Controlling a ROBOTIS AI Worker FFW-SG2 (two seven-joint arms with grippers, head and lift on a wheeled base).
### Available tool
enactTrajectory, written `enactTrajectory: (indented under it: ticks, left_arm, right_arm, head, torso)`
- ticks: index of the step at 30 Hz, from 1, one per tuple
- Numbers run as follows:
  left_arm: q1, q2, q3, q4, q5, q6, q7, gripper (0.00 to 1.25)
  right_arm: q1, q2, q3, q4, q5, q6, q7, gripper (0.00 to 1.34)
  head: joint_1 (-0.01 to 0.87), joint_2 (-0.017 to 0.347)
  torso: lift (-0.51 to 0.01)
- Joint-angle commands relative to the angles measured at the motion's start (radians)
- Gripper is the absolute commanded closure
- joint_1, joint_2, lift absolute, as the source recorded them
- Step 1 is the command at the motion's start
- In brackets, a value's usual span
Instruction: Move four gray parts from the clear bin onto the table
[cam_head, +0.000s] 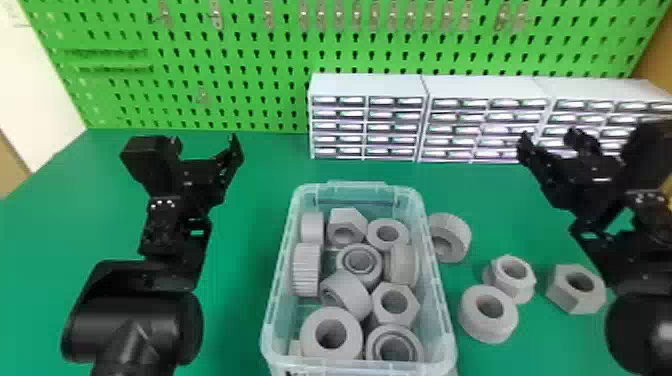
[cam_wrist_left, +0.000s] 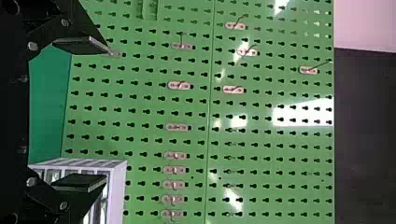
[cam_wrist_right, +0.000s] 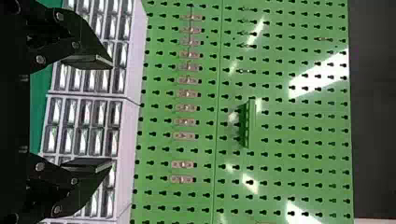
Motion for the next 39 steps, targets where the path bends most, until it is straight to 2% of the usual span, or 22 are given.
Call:
enactTrajectory:
  ticks: [1,3,7,14,19,39]
  left_arm:
    - [0.003,0.000,0.001,0.000,0.002,0.000,0.000,0.29]
    - [0.004,0.000,0.004,0.000,-0.001,0.000,0.000,0.29]
    - [0.009,-0.017,0.005,0.000,-0.031,0.002,-0.001,0.29]
    - [0.026,-0.015,0.024,0.002,-0.008,0.003,-0.023,0.29]
    - [0.022,-0.015,0.030,0.000,-0.007,0.003,-0.026,0.29]
    - [0.022,-0.014,0.022,0.000,-0.002,0.003,-0.026,0.29]
  right_arm:
    - [0.016,0.011,-0.008,0.001,-0.002,-0.002,0.001,0.52]
    - [0.025,0.009,-0.010,0.002,-0.005,-0.011,0.001,0.52]
    - [0.025,-0.012,-0.010,0.002,-0.008,-0.012,0.001,0.51]
    - [0.051,0.026,-0.025,0.002,0.002,-0.012,0.001,0.52]
    - [0.032,0.005,-0.002,0.004,0.011,-0.011,-0.001,0.51]
    - [0.028,0.011,-0.010,0.008,0.006,-0.011,0.001,0.51]
  head:
    - [0.693,0.072]
    - [0.693,0.072]
    - [0.693,0.072]
    - [0.693,0.072]
    - [0.693,0.072]
    - [0.693,0.072]
  torso:
    - [-0.052]
    - [-0.052]
    - [-0.052]
    - [-0.052]
    - [-0.052]
    - [-0.052]
